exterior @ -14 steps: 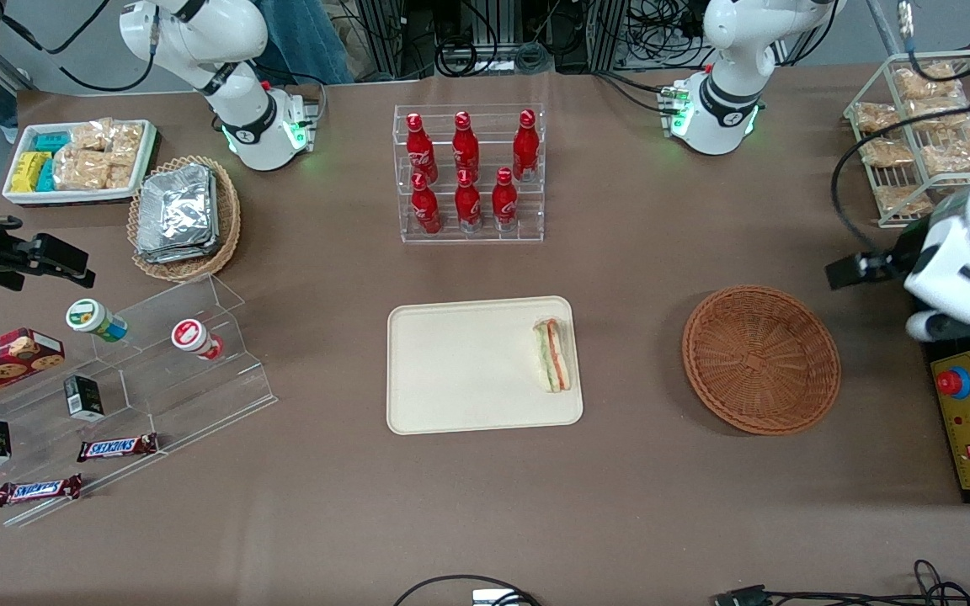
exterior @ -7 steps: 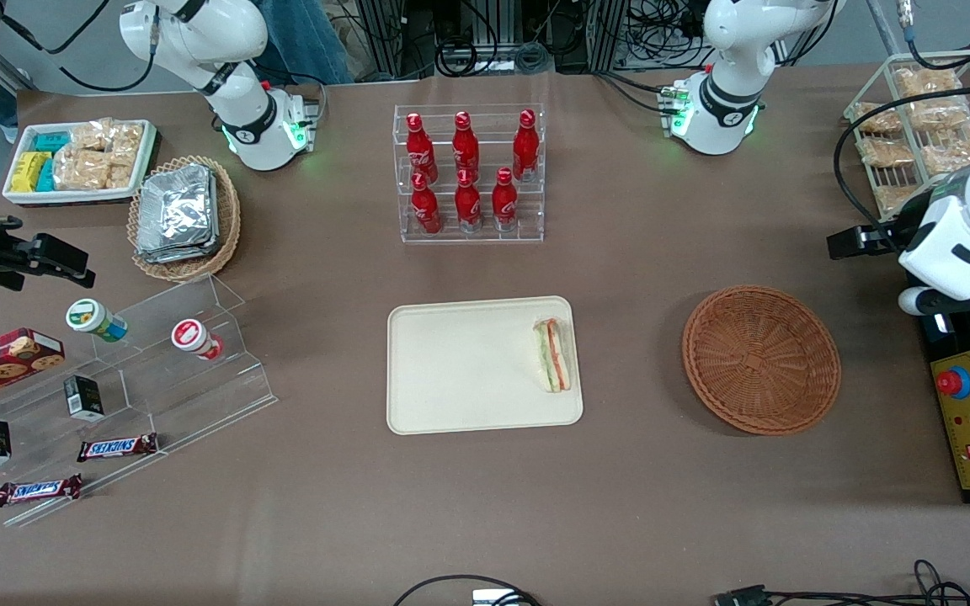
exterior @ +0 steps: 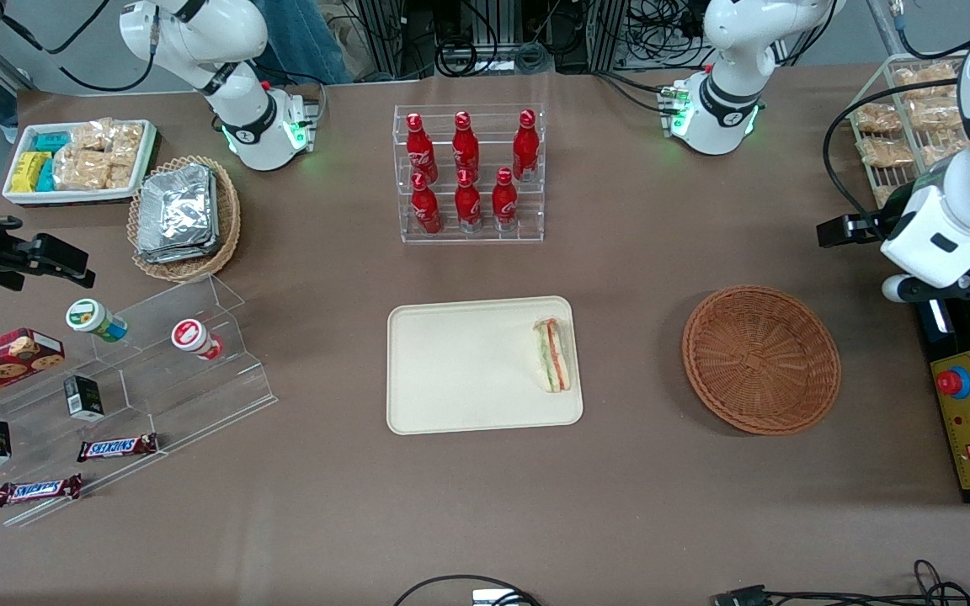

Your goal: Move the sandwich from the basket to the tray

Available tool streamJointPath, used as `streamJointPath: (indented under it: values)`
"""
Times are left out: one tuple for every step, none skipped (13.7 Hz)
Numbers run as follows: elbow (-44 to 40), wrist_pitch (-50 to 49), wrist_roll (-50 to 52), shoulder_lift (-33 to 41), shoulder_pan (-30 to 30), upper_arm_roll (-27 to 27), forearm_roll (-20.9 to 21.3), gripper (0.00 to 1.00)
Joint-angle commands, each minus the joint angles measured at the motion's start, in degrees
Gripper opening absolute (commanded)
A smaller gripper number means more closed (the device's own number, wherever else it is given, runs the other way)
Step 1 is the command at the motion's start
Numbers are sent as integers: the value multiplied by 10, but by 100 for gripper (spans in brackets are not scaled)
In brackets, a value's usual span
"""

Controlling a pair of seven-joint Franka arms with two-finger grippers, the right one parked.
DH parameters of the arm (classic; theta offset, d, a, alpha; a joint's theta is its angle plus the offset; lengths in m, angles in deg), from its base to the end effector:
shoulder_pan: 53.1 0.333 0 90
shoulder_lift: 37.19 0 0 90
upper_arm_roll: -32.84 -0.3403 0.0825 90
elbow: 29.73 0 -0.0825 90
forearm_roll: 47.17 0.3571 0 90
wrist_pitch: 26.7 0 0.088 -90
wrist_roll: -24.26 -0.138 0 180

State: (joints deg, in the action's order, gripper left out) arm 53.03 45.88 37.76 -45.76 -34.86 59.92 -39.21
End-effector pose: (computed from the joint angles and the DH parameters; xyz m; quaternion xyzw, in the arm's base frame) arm 0.5261 -0.0402 0.5804 -0.9862 -0.0474 0.1452 0.0641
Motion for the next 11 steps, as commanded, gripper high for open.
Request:
streamJointPath:
  values:
    - [47,33,-15,49,-77,-111,-42,100]
    - [64,50,-35,66,-94,-143,-58,100]
    - [93,75,-61,85,-95,-152,-62,100]
    - [125,106,-79,107,-95,-153,-62,100]
    - [143,124,-80,117,-96,-153,-62,100]
    - [143,128,-81,117,-99,-153,-61,100]
    - [139,129,-81,115,-100,-153,-61,100]
    - [136,131,-81,112,-100,-153,-61,100]
    - [133,130,-81,109,-100,-153,-61,100]
    - [131,130,-81,106,-100,-153,-61,100]
    - [130,130,-81,99,-96,-152,-62,100]
